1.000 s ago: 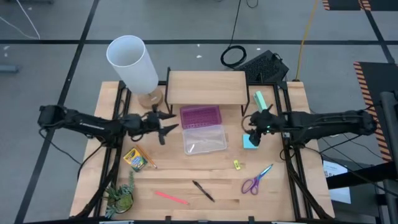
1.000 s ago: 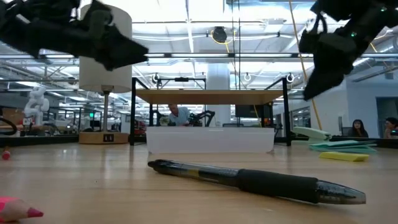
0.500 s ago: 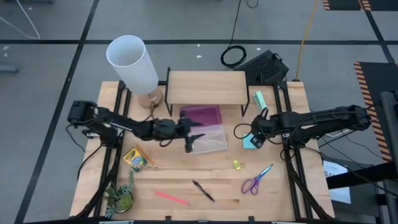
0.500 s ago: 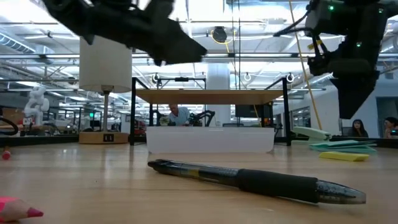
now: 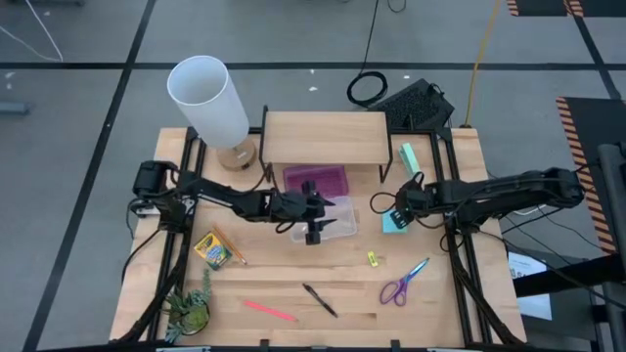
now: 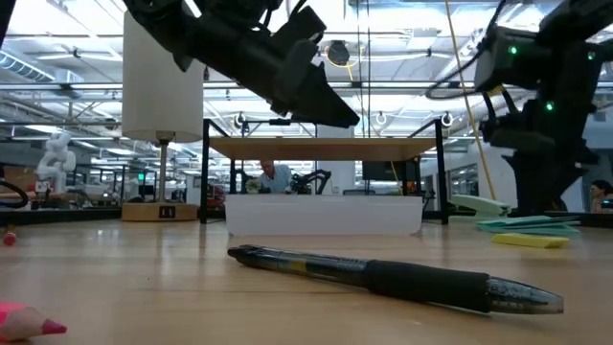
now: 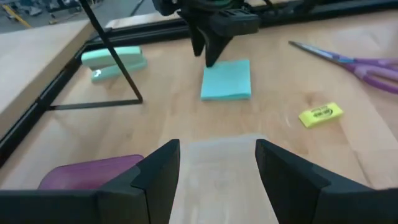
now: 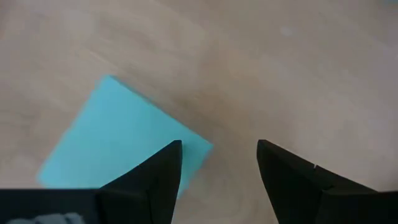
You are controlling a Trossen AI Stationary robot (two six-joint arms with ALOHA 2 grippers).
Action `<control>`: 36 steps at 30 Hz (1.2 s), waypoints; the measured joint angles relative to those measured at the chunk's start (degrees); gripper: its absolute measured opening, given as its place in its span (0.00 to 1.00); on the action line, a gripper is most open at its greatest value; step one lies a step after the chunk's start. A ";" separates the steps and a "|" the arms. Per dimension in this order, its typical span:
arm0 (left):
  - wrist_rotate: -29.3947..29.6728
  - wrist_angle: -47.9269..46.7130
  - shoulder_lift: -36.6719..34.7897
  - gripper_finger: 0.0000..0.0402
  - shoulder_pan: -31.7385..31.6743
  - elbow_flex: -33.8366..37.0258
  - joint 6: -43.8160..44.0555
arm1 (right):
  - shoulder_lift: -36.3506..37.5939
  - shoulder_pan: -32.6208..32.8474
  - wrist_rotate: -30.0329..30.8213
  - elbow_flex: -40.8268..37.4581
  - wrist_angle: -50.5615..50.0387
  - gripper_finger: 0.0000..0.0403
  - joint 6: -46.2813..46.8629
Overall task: Pack school essentials
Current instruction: Put the blue sticky notes into the violet supply box
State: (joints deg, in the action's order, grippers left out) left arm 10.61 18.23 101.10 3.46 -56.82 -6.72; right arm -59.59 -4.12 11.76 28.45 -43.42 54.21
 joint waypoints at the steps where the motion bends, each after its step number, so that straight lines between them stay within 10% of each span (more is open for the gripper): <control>1: 0.00 -0.35 0.00 0.54 0.11 -0.01 -0.36 | 0.00 -0.12 -0.26 -0.73 0.36 0.51 0.83; 23: -2.86 3.16 1.28 0.54 0.42 -0.11 -4.02 | 5.28 -0.35 -14.52 -4.52 15.51 0.50 -3.14; 36: -3.10 6.74 6.62 0.54 0.75 -0.02 -4.94 | -3.04 6.67 -11.12 -5.51 19.71 0.50 -5.53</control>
State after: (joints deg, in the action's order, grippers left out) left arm 7.51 24.97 107.72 4.21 -56.84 -11.66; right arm -62.64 2.55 0.64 22.94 -23.70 48.68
